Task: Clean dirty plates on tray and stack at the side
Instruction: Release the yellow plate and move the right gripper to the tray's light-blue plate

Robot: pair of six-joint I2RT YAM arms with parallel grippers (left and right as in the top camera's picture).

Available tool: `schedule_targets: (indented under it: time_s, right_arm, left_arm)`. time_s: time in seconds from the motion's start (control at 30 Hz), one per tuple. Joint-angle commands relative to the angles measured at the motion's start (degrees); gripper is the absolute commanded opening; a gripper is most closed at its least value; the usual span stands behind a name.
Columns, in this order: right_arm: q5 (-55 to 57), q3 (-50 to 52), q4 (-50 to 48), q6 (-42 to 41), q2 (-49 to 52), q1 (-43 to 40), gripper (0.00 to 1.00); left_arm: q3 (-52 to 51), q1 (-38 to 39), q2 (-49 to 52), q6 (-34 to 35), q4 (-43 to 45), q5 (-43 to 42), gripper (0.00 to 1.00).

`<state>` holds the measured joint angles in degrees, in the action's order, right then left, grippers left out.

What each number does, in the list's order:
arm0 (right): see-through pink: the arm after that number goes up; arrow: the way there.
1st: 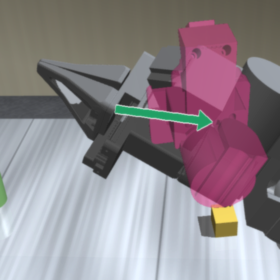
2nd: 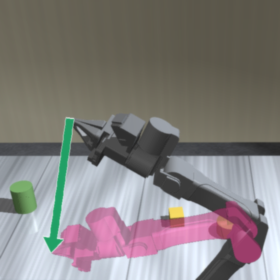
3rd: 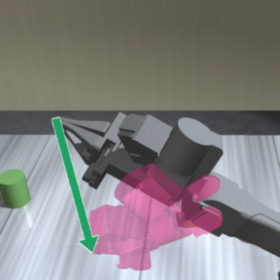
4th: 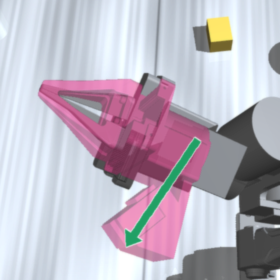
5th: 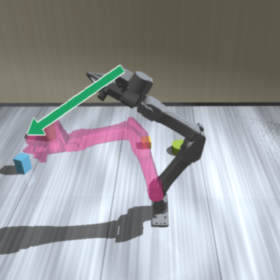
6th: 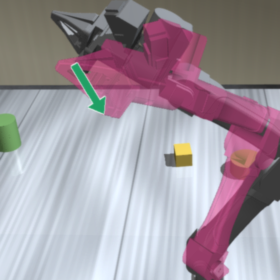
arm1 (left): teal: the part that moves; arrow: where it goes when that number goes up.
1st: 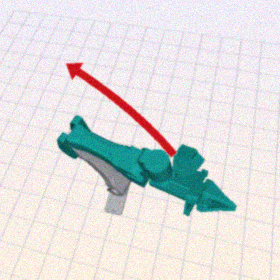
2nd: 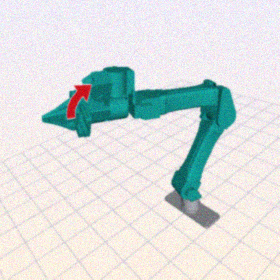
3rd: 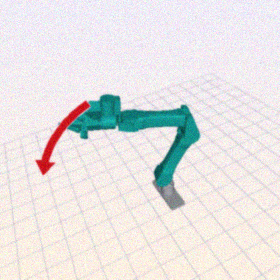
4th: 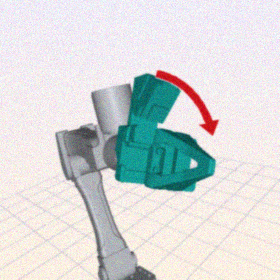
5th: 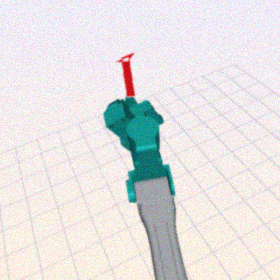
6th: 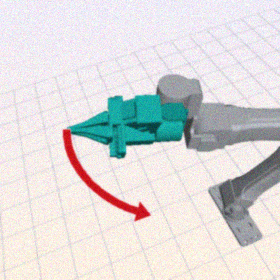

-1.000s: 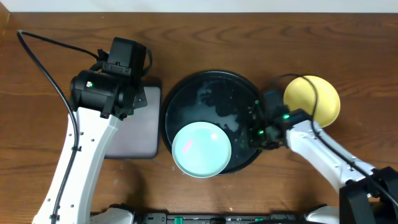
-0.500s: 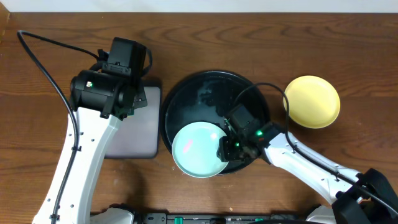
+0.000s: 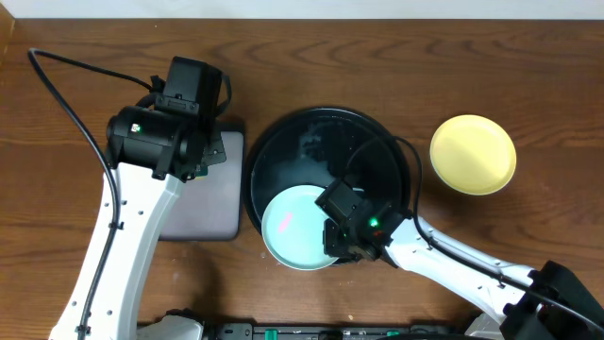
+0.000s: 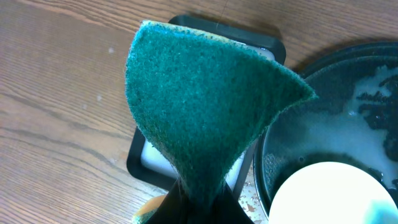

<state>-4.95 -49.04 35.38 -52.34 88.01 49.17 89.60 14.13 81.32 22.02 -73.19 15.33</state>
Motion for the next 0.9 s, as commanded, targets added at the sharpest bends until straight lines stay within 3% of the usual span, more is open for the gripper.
schedule_targets:
  time_s: [0.0,0.23,0.53,0.57,0.67,0.73,0.87]
  right_arm:
    - [3.7,0.1,-0.9,-2.6,-0.9,-0.5,0.19]
    - [3.1,-2.2,-0.2,1.8,-4.9,-4.3,0.22]
    - [-1.8,-2.2,0.3,1.8,-5.6,-4.4,0.68]
    - [-1.8,-2.2,0.4,1.8,-5.6,-4.4,0.64]
    - [-1.7,-2.2,1.8,1.4,-5.6,-4.5,0.3]
    - [-1.7,-2.2,3.2,-1.6,-5.6,-4.2,0.25]
    - [-1.7,-2.1,5.0,-5.5,-5.5,-3.1,0.24]
  left_arm:
    - [-0.2,-0.2,0.0,-0.8,0.0,0.4,0.08]
    - [-0.2,-0.2,0.0,-0.8,0.0,0.3,0.08]
    - [-0.2,-0.2,0.0,-0.8,0.0,0.3,0.08]
    - [-0.2,-0.2,0.0,-0.8,0.0,0.4,0.08]
    - [-0.2,-0.2,0.0,-0.8,0.0,0.3,0.08]
    - [-0.2,-0.2,0.0,-0.8,0.0,0.4,0.07]
    - [-0.2,-0.2,0.0,-0.8,0.0,0.3,0.08]
